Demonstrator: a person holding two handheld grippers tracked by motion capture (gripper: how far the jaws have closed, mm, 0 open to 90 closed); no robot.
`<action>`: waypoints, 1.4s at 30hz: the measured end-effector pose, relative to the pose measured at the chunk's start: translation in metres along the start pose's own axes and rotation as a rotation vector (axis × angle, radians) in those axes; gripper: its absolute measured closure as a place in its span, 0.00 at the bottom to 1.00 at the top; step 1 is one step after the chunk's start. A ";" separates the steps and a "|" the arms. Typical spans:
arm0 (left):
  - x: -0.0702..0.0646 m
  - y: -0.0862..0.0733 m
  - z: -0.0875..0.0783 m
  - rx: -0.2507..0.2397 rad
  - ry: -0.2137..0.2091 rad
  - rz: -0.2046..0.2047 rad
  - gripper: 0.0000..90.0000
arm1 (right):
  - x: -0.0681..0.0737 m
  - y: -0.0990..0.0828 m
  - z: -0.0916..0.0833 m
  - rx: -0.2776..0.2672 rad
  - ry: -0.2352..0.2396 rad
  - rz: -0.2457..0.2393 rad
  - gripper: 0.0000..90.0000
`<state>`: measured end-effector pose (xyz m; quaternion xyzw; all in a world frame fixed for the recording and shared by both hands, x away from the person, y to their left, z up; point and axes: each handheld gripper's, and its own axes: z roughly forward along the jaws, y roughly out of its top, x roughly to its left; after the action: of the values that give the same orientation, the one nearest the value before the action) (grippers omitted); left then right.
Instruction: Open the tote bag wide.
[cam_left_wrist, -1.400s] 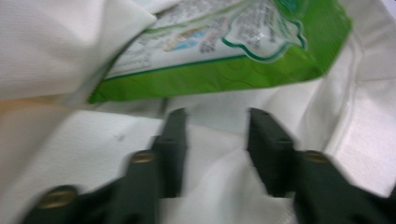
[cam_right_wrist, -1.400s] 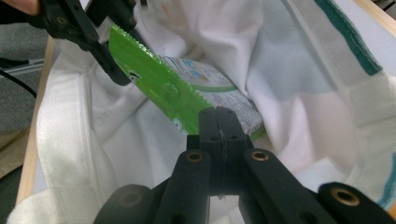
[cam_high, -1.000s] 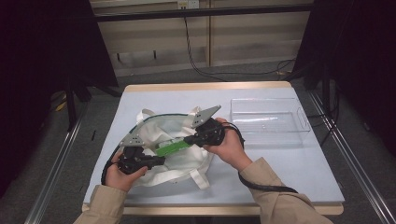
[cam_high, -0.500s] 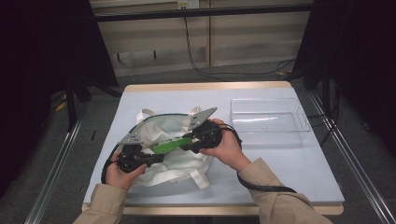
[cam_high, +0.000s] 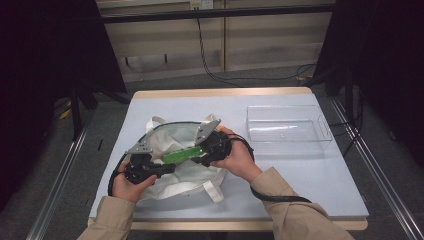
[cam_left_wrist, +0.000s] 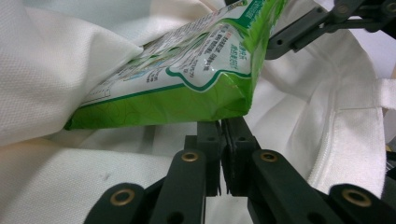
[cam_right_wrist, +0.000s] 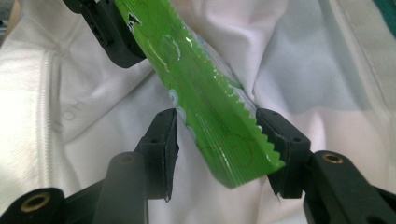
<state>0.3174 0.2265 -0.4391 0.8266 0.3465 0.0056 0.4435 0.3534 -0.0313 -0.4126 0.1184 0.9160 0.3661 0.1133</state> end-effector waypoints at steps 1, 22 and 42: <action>0.000 0.000 0.000 0.001 0.001 0.000 0.96 | 0.000 0.001 0.001 0.001 -0.007 -0.013 0.56; -0.002 0.001 0.000 -0.001 0.085 -0.020 0.42 | -0.010 0.010 0.003 0.005 -0.025 -0.052 0.80; -0.003 0.004 -0.001 -0.027 0.131 0.000 0.14 | -0.032 0.019 -0.026 0.127 0.017 0.084 0.87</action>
<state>0.3170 0.2244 -0.4347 0.8185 0.3748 0.0645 0.4307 0.3788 -0.0449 -0.3771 0.1605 0.9325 0.3129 0.0825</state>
